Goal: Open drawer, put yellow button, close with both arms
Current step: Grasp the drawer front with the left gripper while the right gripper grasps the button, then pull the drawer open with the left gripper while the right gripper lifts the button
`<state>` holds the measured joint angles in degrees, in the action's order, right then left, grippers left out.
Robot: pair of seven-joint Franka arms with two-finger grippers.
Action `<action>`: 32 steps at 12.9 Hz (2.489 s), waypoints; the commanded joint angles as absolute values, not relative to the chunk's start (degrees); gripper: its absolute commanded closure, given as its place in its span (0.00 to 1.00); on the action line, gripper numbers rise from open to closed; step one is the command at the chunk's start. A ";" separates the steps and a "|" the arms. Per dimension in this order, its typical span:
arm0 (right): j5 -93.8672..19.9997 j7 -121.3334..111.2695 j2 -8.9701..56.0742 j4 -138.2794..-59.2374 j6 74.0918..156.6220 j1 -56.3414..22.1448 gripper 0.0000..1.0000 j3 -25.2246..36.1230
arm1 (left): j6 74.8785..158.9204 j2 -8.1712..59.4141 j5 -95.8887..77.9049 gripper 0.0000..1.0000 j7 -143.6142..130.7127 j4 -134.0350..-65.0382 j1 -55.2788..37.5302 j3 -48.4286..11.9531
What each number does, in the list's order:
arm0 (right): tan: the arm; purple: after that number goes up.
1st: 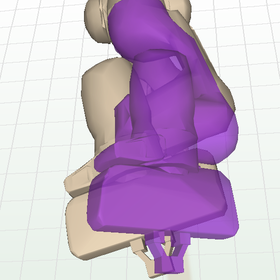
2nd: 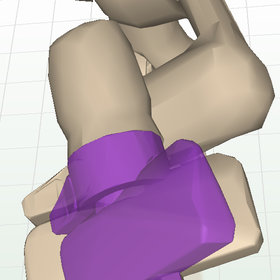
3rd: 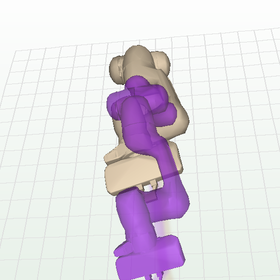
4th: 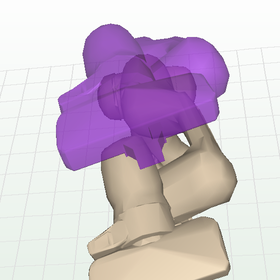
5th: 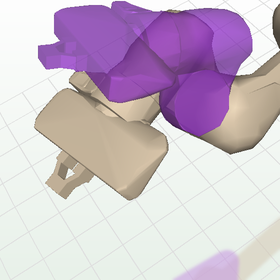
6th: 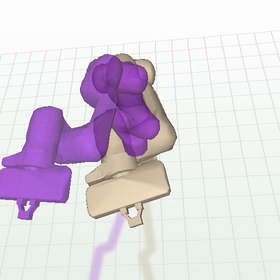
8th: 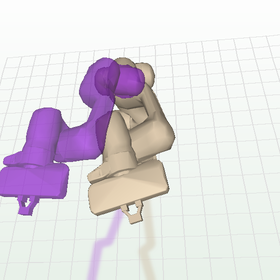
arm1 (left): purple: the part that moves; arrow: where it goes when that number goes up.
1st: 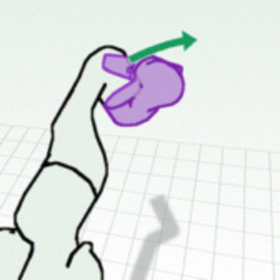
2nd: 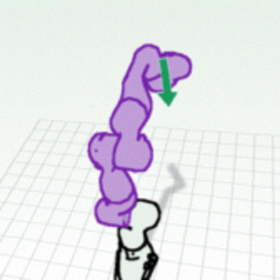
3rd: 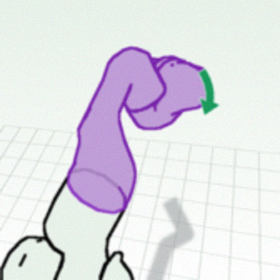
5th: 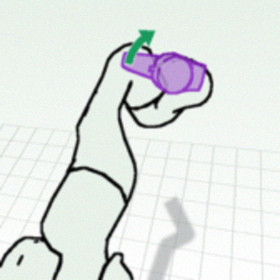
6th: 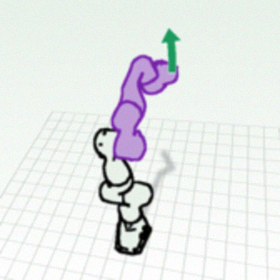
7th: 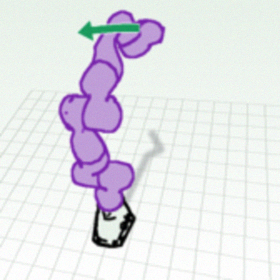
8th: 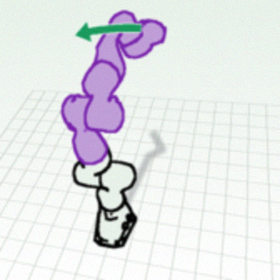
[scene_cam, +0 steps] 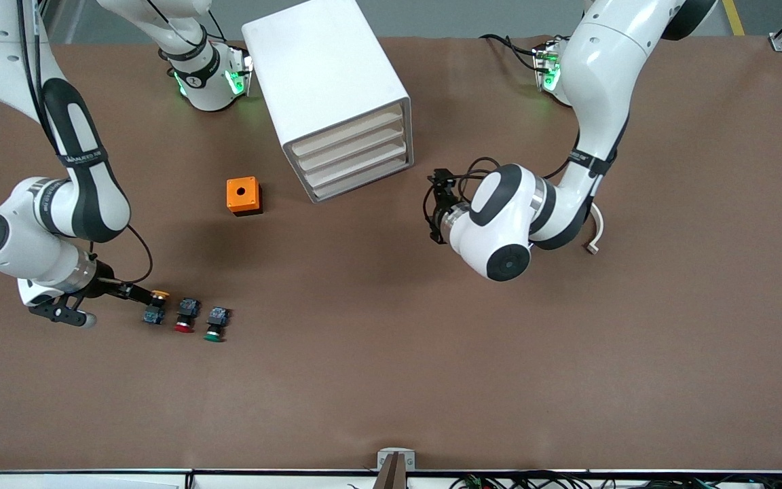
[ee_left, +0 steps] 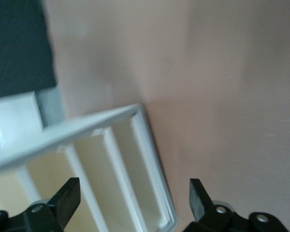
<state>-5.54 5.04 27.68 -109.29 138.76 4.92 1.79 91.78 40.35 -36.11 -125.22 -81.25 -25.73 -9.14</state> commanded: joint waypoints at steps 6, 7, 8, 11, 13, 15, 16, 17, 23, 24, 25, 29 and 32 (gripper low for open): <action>-7.56 4.83 32.34 -108.46 144.30 5.01 0.05 1.05 | 89.65 44.30 -54.57 0.32 -142.90 -80.33 -27.42 -8.88; -7.56 4.92 32.95 -108.54 145.45 4.84 0.06 1.05 | 89.13 44.38 -55.89 0.34 -143.43 -80.33 -27.51 -8.96; -7.56 4.92 33.48 -108.54 146.94 4.57 0.06 1.05 | 89.03 44.47 -57.55 0.34 -143.52 -80.33 -27.77 -9.31; -7.56 4.83 34.10 -108.72 148.62 4.40 0.16 1.05 | 88.33 44.56 -60.46 0.34 -145.10 -80.42 -29.17 -9.49; -7.56 4.83 34.28 -108.72 149.23 3.96 0.32 1.14 | 87.89 44.47 -62.13 0.37 -147.11 -80.42 -29.97 -9.49; -7.56 4.75 34.28 -108.63 148.98 3.96 0.55 1.14 | 86.93 44.56 -62.23 0.39 -148.62 -80.42 -30.84 -9.58; -7.47 4.66 34.19 -108.63 148.71 3.87 0.58 1.14 | 86.84 44.47 -62.31 0.42 -148.62 -80.42 -31.63 -9.58; -7.47 4.14 34.19 -108.63 148.54 3.87 0.65 1.14 | 86.84 44.65 -62.40 0.43 -148.62 -80.51 -31.90 -9.58; -7.38 4.30 33.05 -105.66 140.23 3.96 0.95 1.14 | 86.40 47.20 -64.16 0.59 -150.99 -80.51 -34.36 -9.49; -7.30 4.39 32.35 -103.90 135.92 4.04 0.95 1.23 | 86.40 47.20 -63.90 0.65 -151.00 -80.51 -34.54 -9.49; -6.95 4.57 31.13 -102.76 132.40 3.96 0.97 1.23 | 86.40 47.02 -63.46 0.70 -151.08 -80.42 -35.41 -9.41; -6.59 7.20 25.50 -99.76 122.71 3.61 1.00 1.41 | 85.00 46.50 -62.23 1.00 -151.08 -79.98 -33.24 -8.88; -6.07 13.33 22.77 -97.49 115.61 1.24 1.00 1.49 | 83.41 46.67 -59.69 1.00 -150.56 -77.97 -29.90 -8.70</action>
